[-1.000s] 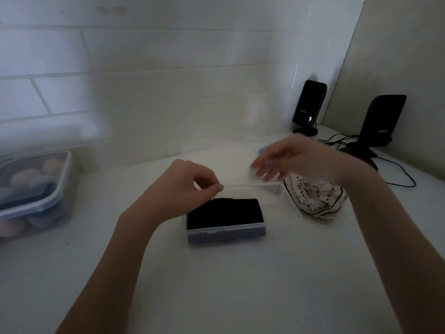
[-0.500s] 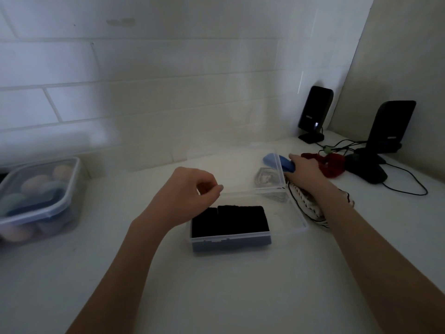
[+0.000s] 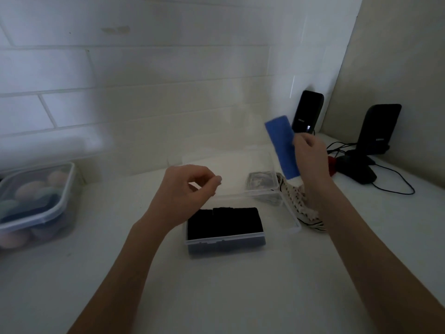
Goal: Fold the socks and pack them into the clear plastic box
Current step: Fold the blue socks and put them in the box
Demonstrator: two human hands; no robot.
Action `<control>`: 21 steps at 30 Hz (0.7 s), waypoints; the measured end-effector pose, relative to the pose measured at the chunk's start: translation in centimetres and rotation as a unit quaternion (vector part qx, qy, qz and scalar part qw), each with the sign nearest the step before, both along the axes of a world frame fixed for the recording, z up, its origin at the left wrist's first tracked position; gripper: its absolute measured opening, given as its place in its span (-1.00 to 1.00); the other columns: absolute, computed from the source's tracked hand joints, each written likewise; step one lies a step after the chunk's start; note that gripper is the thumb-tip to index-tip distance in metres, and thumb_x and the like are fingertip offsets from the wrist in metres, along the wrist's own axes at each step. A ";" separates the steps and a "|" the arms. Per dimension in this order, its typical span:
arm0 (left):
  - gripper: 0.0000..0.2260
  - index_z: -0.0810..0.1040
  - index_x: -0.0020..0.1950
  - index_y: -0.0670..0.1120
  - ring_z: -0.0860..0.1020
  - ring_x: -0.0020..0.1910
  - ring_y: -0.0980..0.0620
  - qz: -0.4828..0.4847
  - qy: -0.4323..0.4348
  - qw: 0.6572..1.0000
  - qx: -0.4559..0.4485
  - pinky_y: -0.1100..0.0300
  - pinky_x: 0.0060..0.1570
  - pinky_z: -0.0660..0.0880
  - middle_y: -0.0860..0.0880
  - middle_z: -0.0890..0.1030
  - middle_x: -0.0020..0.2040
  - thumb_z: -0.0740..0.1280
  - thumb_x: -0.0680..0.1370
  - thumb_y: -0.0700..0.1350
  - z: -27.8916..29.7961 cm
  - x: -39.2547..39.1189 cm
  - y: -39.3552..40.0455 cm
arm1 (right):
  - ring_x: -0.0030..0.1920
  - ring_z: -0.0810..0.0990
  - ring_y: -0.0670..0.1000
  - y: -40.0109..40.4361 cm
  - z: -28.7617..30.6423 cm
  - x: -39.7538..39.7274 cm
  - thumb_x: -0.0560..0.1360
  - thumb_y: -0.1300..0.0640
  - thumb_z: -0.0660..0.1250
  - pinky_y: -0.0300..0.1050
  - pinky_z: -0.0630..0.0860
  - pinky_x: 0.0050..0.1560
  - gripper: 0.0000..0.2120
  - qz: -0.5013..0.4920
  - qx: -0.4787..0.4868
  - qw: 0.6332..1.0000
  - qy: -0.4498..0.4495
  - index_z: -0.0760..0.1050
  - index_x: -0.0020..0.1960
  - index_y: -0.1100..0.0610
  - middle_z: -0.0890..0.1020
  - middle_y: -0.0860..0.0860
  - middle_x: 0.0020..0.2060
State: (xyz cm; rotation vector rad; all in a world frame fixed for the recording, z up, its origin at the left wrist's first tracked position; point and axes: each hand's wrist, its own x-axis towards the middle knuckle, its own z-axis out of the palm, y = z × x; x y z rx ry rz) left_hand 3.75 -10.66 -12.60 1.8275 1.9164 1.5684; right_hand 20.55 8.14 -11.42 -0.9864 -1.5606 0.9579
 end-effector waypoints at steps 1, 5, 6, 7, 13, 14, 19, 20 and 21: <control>-0.90 0.66 -0.19 -0.03 0.66 -0.30 0.13 -0.006 -0.030 0.999 0.012 0.04 -0.29 0.64 0.08 0.68 -0.27 0.36 0.47 -0.08 0.2 0.4 0.1 | -0.31 0.55 0.10 -1.2 0.8 0.0 0.55 0.20 0.11 -0.09 0.48 -0.24 -0.76 0.066 -0.035 0.997 0.034 0.51 -0.17 0.19 0.60 0.12 -0.29; -0.65 0.60 0.14 -0.03 0.68 -0.13 0.11 -0.034 -0.135 0.990 -0.024 0.14 -0.12 0.62 0.06 0.69 -0.10 0.35 0.45 0.12 0.9 2.1 0.9 | -0.21 0.70 0.09 -6.0 2.1 0.1 0.60 0.24 0.09 -0.07 0.63 -0.26 -0.76 0.260 -0.119 0.954 0.089 0.53 -0.01 0.09 0.72 0.03 -0.25; -0.59 0.57 0.18 -0.06 0.67 -0.10 0.10 -0.054 -0.170 0.982 -0.059 0.19 -0.12 0.61 0.06 0.69 -0.09 0.31 0.44 0.15 1.2 2.6 1.3 | -0.24 0.70 0.09 -7.0 2.0 0.1 0.60 0.21 0.11 -0.05 0.64 -0.26 -0.79 0.278 -0.125 0.949 0.076 0.52 0.03 0.09 0.72 0.02 -0.25; -0.63 0.57 0.16 -0.08 0.68 -0.10 0.10 -0.083 -0.214 0.969 -0.089 0.24 -0.16 0.60 0.06 0.70 -0.10 0.29 0.47 0.12 1.4 3.1 1.7 | -0.25 0.69 0.10 -7.9 1.7 0.1 0.61 0.19 0.13 -0.01 0.65 -0.24 -0.81 0.290 -0.126 0.947 0.058 0.51 0.08 0.09 0.72 0.03 -0.23; -0.86 0.57 0.07 -0.03 0.68 -0.05 0.04 -0.186 -0.342 0.911 -0.135 0.30 -0.18 0.57 0.02 0.72 -0.07 0.29 0.54 -0.09 0.8 3.6 2.4 | -0.17 0.66 0.15 -10.4 0.5 1.8 0.62 0.12 0.11 0.09 0.64 -0.14 -0.77 0.330 -0.178 0.926 0.040 0.39 0.25 0.10 0.63 0.22 0.02; -0.85 0.57 0.08 -0.02 0.67 -0.02 0.04 -0.196 -0.345 0.907 -0.138 0.30 -0.15 0.57 0.02 0.72 -0.05 0.31 0.52 -0.08 0.5 3.5 2.5 | -0.17 0.66 0.13 -10.5 0.5 2.0 0.62 0.09 0.11 0.10 0.64 -0.14 -0.76 0.337 -0.180 0.923 0.036 0.39 0.26 0.08 0.63 0.19 0.04; -0.65 0.56 0.09 -0.03 0.65 0.04 -0.04 -0.235 -0.356 0.898 -0.107 0.21 -0.06 0.58 -0.03 0.70 0.02 0.43 0.34 0.04 0.3 3.4 2.5 | -0.10 0.65 0.02 -10.8 0.0 1.9 0.57 -0.02 0.18 0.06 0.63 -0.04 -0.63 0.329 -0.050 0.941 -0.063 0.27 0.36 -0.12 0.57 0.01 0.09; -0.66 0.56 0.09 -0.03 0.65 0.05 -0.05 -0.238 -0.359 0.897 -0.097 0.19 -0.05 0.58 -0.03 0.70 0.04 0.43 0.35 0.03 0.3 3.3 2.5 | -0.07 0.65 0.03 -10.9 -0.1 1.8 0.56 -0.03 0.19 0.05 0.63 -0.03 -0.60 0.329 -0.034 0.942 -0.055 0.22 0.38 -0.18 0.57 0.01 0.12; -0.67 0.56 0.10 -0.04 0.65 0.05 -0.05 -0.239 -0.362 0.896 -0.091 0.19 -0.05 0.59 -0.03 0.69 0.05 0.42 0.37 0.01 0.3 3.2 2.4 | -0.08 0.67 0.05 -10.9 -0.2 1.8 0.55 -0.03 0.21 0.05 0.63 -0.06 -0.58 0.331 -0.031 0.942 -0.039 0.21 0.37 -0.22 0.59 0.03 0.11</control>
